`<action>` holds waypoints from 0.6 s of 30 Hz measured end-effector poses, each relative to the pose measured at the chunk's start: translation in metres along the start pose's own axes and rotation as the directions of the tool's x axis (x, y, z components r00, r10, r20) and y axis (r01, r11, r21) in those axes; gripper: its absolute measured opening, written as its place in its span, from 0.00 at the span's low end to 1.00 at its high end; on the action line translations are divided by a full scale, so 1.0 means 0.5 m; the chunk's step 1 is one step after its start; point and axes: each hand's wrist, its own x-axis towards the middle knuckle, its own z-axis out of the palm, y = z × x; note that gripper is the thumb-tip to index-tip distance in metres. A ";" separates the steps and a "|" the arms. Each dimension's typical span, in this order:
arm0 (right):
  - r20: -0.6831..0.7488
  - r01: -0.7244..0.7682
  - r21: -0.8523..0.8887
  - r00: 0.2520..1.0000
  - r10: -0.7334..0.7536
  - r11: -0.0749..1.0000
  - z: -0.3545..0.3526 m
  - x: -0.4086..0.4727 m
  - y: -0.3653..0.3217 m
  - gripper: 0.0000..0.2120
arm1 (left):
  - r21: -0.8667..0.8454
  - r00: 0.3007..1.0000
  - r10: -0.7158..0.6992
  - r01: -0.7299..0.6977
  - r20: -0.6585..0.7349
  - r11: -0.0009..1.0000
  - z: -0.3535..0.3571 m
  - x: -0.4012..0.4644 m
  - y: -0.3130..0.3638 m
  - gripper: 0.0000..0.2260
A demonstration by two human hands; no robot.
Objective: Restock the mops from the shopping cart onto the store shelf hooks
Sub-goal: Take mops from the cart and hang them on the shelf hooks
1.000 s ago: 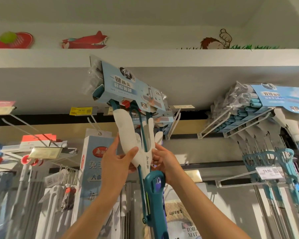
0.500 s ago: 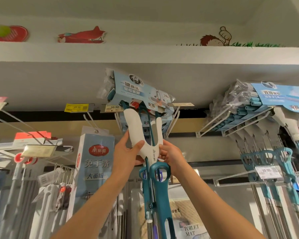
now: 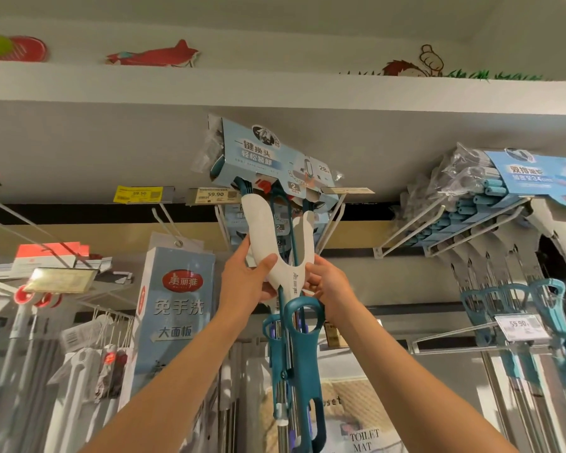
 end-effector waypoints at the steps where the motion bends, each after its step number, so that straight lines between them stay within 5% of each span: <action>1: 0.003 -0.001 0.000 1.000 0.001 1.000 -0.001 0.003 0.001 0.21 | 0.002 1.000 0.002 -0.002 -0.005 1.000 0.002 0.002 -0.003 0.28; 5: 0.010 -0.023 0.007 1.000 0.023 1.000 -0.004 0.019 0.009 0.20 | 0.033 0.999 0.014 -0.013 -0.038 0.999 0.010 0.007 -0.013 0.30; 10: 0.039 -0.076 0.016 0.996 0.075 0.997 -0.013 0.023 0.020 0.06 | 0.070 0.999 0.024 -0.021 -0.046 0.997 0.015 0.007 -0.026 0.31; 18: -0.005 -0.083 -0.034 0.997 0.083 0.996 -0.016 0.048 0.017 0.06 | 0.093 0.998 0.045 -0.041 -0.035 0.995 0.025 0.018 -0.026 0.32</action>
